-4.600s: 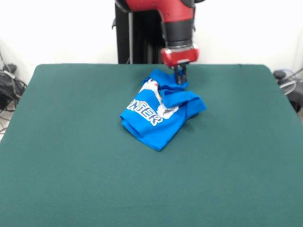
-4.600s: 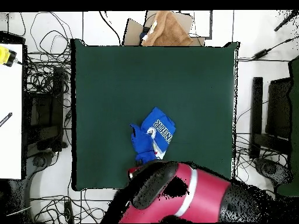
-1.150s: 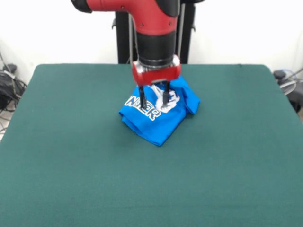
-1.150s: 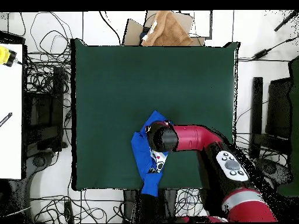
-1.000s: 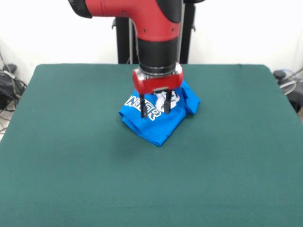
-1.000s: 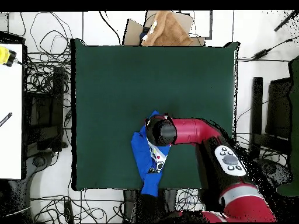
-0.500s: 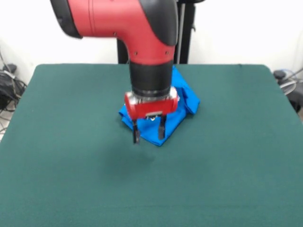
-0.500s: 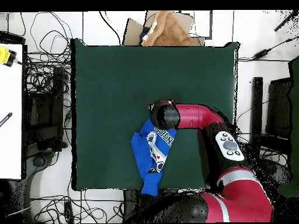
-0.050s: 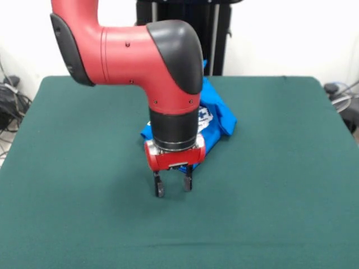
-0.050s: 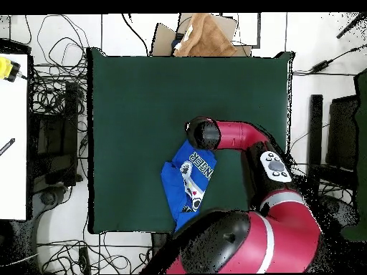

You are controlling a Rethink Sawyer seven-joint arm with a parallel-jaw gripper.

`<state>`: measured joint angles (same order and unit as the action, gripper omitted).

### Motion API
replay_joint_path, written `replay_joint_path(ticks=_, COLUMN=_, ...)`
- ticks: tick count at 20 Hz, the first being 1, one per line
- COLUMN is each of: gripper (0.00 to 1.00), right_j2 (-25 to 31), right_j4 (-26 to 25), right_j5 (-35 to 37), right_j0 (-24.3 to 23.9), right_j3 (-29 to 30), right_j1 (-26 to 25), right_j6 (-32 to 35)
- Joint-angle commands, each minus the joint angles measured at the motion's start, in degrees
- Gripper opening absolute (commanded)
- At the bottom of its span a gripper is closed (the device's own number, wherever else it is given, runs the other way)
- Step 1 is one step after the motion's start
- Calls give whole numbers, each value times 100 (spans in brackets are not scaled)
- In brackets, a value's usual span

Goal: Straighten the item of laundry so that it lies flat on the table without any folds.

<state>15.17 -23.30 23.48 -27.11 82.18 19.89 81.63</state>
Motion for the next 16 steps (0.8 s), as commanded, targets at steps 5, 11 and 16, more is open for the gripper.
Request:
replay_joint_path(ticks=5, gripper=100, right_j2=-401, right_j4=-130, right_j5=940, right_j0=391, right_j3=537, right_j1=-82, right_j6=361)
replay_joint_path(ticks=11, gripper=100, right_j2=-384, right_j4=21, right_j5=1317, right_j0=336, right_j3=848, right_j1=266, right_j6=318)
replay_joint_path(ticks=16, gripper=100, right_j2=-310, right_j4=-25, right_j5=1235, right_j0=199, right_j3=1098, right_j1=223, right_j6=368)
